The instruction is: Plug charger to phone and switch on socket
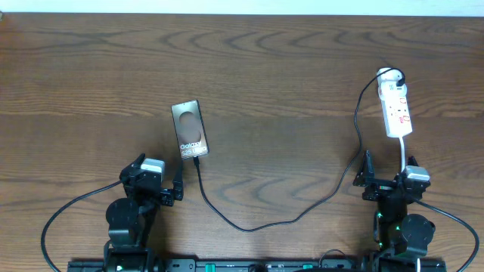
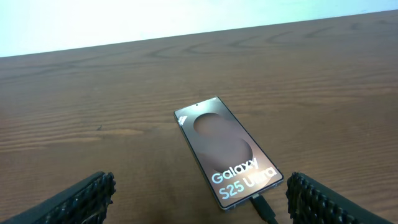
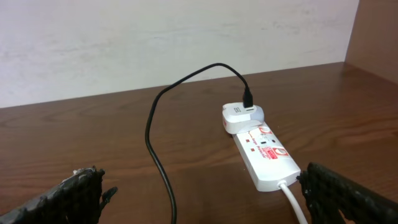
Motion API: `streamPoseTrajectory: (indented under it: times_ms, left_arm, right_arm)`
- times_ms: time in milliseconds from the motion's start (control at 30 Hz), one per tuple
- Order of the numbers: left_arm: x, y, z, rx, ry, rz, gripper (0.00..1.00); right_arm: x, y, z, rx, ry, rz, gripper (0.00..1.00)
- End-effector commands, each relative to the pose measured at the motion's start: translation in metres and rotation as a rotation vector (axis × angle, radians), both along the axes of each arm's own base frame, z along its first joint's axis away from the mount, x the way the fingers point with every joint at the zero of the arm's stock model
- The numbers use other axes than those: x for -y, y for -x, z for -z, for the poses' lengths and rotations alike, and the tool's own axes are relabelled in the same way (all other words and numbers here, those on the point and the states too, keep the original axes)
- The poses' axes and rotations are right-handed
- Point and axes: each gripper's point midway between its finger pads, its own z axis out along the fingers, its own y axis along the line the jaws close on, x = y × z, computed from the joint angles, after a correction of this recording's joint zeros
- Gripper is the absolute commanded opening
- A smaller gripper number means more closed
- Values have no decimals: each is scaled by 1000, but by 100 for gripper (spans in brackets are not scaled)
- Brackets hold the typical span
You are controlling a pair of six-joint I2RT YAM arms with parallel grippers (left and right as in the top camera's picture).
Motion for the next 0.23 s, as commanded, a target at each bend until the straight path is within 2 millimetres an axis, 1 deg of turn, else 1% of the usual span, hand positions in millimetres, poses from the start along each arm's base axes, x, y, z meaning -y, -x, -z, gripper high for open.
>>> streamPoseTrajectory:
  times_ms: [0,200]
  left_arm:
    - [1,4,15,-50,0,5,90]
    - [1,4,15,-50,0,5,90]
  right_arm:
    - [-3,0,0,0,14,-10,99]
    - [-3,0,0,0,14,-10,99]
